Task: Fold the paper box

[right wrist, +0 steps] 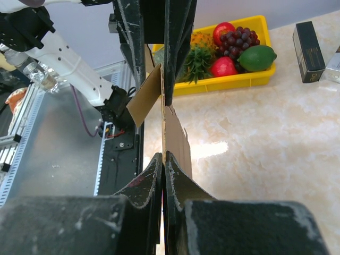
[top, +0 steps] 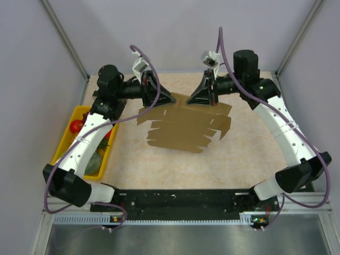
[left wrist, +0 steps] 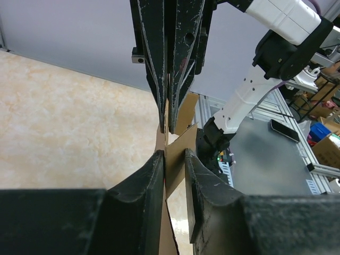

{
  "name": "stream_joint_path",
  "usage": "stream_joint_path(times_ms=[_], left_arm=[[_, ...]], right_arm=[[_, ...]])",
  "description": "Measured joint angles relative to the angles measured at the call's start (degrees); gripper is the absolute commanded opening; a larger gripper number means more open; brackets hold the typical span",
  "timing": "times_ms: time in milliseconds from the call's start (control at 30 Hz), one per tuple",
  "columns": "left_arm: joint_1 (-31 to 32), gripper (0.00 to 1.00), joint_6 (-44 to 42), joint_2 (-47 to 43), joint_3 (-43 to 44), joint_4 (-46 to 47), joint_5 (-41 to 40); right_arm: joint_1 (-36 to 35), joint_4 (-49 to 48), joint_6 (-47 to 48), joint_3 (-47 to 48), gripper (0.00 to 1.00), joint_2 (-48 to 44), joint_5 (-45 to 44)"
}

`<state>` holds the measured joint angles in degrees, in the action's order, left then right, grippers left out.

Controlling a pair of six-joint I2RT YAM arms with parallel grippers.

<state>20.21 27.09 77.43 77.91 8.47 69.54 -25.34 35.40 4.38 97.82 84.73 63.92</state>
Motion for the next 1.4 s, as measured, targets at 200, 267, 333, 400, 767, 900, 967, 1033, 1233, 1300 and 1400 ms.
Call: stream_joint_path(times_ms=[200,267,333,400,767,900,967,1033,1233,1300,1400], left_arm=[[0.2,0.0,-0.02,0.02,0.11,0.02,-0.13],[0.26,0.0,-0.26,0.15,0.2,0.07,0.17],[0.31,0.0,-0.37,0.33,0.22,0.09,0.35],[0.31,0.0,-1.11,0.35,0.22,-0.35,0.5],[-3.63,0.66,-1.14,-1.05,1.05,-3.43,-1.46],[-9.7,0.65,1.57,-6.03,-2.49,-2.14,-5.42],[-12.28,0.57,2.58,-10.73,-6.47,-1.99,-9.09],[-14.58,0.43,3.08,-14.19,-9.57,-1.64,-12.15],[-16.28,0.38,0.98,-26.36,-22.08,-6.75,-30.42],[-16.37,0.38,0.79,-28.61,-25.55,-8.52,-35.5],[-16.5,0.4,1.77,-28.44,-30.25,-9.2,-38.38]], right_arm=[[-0.11,-0.02,0.07,-0.07,0.0,-0.24,1.14],[-0.11,-0.13,0.13,-0.35,0.0,-0.37,1.42],[-0.09,-0.15,0.2,-0.44,0.0,-0.37,1.57],[-0.09,-0.15,0.42,-0.72,0.0,-0.42,1.7],[0.63,-0.79,0.39,-2.03,0.0,-1.01,1.27],[2.14,-1.7,-0.46,-3.28,0.0,-1.55,1.25],[2.89,-2.25,-1.18,-3.8,0.0,-1.86,0.98],[3.63,-3.39,-2.69,-4.81,0.0,-2.34,0.42],[5.68,-7.23,-9.81,-9.22,0.0,-4.61,-2.38],[6.67,-9.03,-12.41,-10.95,0.0,-5.55,-2.6],[7.8,-12.31,-16.41,-13.66,0.0,-7.43,-2.47]])
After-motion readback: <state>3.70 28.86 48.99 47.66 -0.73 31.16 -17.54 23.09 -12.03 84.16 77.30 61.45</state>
